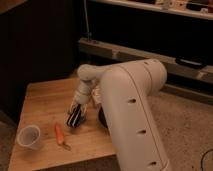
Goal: Place the eraser on the white sponge
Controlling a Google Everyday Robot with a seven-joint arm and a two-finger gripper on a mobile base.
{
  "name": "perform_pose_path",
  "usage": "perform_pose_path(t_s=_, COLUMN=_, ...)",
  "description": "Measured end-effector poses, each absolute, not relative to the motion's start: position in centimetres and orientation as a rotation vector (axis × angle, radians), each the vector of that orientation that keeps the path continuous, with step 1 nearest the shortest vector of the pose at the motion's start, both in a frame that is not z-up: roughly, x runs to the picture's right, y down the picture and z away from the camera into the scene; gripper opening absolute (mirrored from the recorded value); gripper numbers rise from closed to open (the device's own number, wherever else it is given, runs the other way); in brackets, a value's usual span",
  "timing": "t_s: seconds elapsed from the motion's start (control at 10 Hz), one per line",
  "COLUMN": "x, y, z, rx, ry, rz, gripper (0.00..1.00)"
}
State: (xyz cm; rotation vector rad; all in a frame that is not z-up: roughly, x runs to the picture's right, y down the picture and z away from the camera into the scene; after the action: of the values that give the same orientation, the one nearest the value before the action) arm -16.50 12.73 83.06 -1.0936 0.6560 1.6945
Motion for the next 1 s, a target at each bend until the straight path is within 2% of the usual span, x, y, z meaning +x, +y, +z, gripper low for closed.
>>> perform_pose_path(t_s=0.3, x=-16.2, y=13.1, z=83.7, rx=-1.090, ry=0.682, rz=1.698, gripper=0.02)
perform_pose_path(t_s=0.7, x=-17.4, y=12.9, z=83.5, rx=-1.101, ry=0.679, rz=1.671, gripper=0.39)
perform_pose_path(t_s=0.9, x=-17.9, y=12.9, z=83.6, rx=-1.104, ry=0.679, rz=1.662, gripper=0.62)
perform_pose_path(t_s=1.0, x=-18.1, y=13.0, z=83.6, rx=-1.106, ry=0.681, rz=1.658, gripper=0.68)
